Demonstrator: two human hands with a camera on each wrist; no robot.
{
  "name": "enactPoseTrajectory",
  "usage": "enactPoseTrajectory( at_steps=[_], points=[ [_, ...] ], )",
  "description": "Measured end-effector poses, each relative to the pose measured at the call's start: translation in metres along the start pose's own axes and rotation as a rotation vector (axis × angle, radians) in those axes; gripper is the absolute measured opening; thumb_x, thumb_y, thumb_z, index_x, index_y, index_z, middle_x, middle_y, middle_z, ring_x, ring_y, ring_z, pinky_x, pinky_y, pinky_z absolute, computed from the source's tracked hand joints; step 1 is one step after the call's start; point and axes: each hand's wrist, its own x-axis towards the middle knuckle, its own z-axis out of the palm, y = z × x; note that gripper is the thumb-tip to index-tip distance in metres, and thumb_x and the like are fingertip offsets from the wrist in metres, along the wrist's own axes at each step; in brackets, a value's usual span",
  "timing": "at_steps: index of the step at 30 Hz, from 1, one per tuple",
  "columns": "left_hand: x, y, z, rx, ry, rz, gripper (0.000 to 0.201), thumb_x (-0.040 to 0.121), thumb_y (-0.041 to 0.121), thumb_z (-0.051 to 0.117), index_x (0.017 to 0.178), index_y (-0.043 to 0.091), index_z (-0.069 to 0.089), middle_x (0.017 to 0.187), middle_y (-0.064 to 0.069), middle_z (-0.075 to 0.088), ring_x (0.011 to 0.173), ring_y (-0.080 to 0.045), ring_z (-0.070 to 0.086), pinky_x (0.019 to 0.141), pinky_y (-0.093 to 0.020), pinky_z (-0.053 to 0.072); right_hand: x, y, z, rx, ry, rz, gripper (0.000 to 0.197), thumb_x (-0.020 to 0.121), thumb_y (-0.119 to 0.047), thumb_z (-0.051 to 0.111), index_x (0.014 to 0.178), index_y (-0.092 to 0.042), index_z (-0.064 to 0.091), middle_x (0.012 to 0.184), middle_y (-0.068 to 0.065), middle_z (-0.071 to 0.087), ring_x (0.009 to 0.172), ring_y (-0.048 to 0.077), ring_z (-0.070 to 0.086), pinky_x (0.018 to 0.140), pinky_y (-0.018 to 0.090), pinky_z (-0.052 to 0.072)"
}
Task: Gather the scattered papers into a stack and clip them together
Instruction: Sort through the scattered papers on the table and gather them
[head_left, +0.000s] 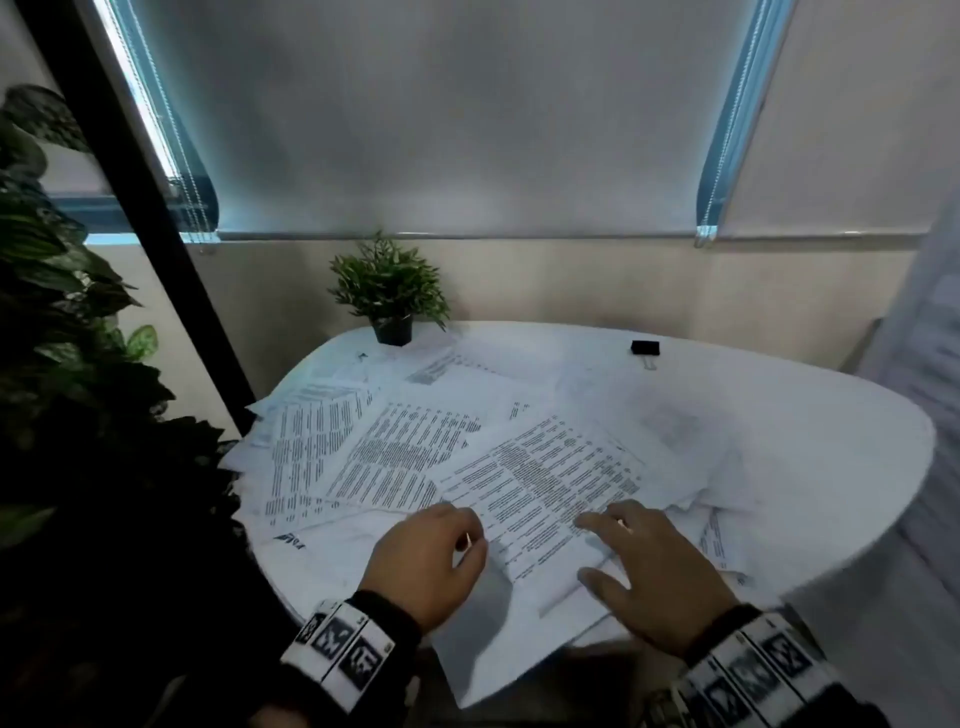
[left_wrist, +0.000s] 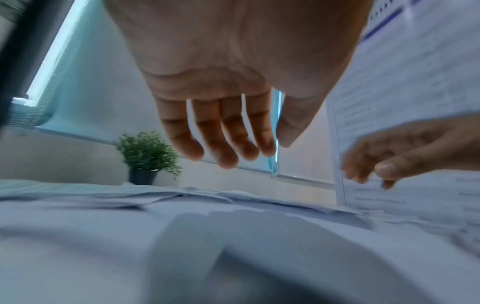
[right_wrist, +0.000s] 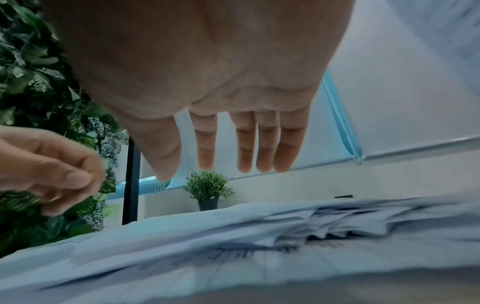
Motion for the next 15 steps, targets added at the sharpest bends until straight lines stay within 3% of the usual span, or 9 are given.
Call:
enactPoseTrajectory(
  at_steps=[3, 5, 9, 15],
  points=[
    [0.031, 0.003, -0.001, 0.031, -0.004, 0.064, 0.024, 0.090, 0.047, 0.043, 0.093, 0.029, 0.059, 0.089, 0.011, 0.055, 0.083, -0.007, 0.054, 0.069, -0.025, 0.040, 0.020, 0.002, 0.003, -0.076, -0.105, 0.030, 0.083, 0.065, -0.071, 0.017, 0.138, -0.038, 0.037, 0.134, -0.005, 0.040, 0.124, 0.017, 0.037, 0.101, 0.031, 0.037],
    [0.051, 0.003, -0.005, 0.060, -0.013, 0.063, 0.022, 0.092, 0.045, 0.045, 0.097, 0.029, 0.059, 0.094, 0.011, 0.056, 0.088, -0.008, 0.055, 0.067, -0.024, 0.037, 0.034, 0.005, 0.003, -0.117, -0.162, 0.060, 0.086, 0.064, -0.073, 0.015, 0.140, -0.038, 0.033, 0.137, -0.005, 0.037, 0.126, 0.016, 0.035, 0.102, 0.031, 0.035],
    [0.084, -0.008, -0.004, 0.098, -0.068, 0.013, 0.023, 0.091, 0.043, 0.048, 0.107, 0.030, 0.059, 0.107, 0.007, 0.057, 0.100, -0.013, 0.056, 0.078, -0.028, 0.047, 0.048, 0.014, 0.002, -0.140, -0.255, 0.104, 0.062, 0.085, -0.061, 0.044, 0.140, -0.035, 0.032, 0.137, -0.003, 0.037, 0.125, 0.018, 0.038, 0.102, 0.034, 0.038],
    [0.110, -0.018, 0.014, 0.232, -0.209, -0.183, 0.063, 0.087, 0.062, 0.047, 0.137, 0.024, 0.041, 0.144, -0.005, 0.037, 0.129, -0.025, 0.040, 0.101, -0.043, 0.042, 0.047, 0.014, 0.005, -0.206, -0.317, 0.085, 0.055, 0.088, -0.055, 0.046, 0.139, -0.035, 0.035, 0.136, -0.001, 0.036, 0.124, 0.020, 0.037, 0.100, 0.035, 0.038]
  ],
)
